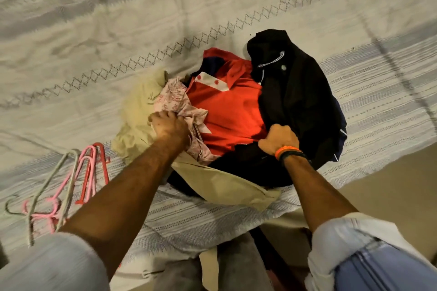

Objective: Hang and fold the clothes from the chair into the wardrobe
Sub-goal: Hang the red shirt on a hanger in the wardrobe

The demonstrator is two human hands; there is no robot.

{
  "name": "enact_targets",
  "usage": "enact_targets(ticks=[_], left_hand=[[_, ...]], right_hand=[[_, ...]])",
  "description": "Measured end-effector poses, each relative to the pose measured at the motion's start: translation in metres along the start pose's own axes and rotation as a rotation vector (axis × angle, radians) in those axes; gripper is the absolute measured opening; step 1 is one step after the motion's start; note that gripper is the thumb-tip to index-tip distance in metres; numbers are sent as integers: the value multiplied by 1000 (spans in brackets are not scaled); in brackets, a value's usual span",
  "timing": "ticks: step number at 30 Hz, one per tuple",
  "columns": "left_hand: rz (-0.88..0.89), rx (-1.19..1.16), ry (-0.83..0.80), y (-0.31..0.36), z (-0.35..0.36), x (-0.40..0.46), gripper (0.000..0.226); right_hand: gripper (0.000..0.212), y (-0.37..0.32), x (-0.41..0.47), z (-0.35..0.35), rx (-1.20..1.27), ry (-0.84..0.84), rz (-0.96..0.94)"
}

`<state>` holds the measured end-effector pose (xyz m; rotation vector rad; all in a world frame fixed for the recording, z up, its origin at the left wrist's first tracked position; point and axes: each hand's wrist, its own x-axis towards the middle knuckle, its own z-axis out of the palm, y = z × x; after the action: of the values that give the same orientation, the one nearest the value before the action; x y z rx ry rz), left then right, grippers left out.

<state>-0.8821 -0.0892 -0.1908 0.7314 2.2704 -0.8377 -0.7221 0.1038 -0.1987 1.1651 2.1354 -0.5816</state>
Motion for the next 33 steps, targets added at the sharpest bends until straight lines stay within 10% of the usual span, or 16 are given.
enact_targets(ticks=[10,13,19,25,33], left_hand=[[273,-667,285,29,-18,10,22],[274,-739,252,27,-14,13,27],[189,-996,273,15,-18,11,24],[-31,-1267,536,-17,-46,-21,28],[206,-1418,50,-89,-85,-95,80]], right_hand=[[85,-75,39,8,12,145,-382],[41,-75,45,13,7,202,-348],[12,-71,20,-3,717,333,-307],[12,-90,-55,-20,1414,83,-326],[16,-113,-174,-37,1823,45,-686]])
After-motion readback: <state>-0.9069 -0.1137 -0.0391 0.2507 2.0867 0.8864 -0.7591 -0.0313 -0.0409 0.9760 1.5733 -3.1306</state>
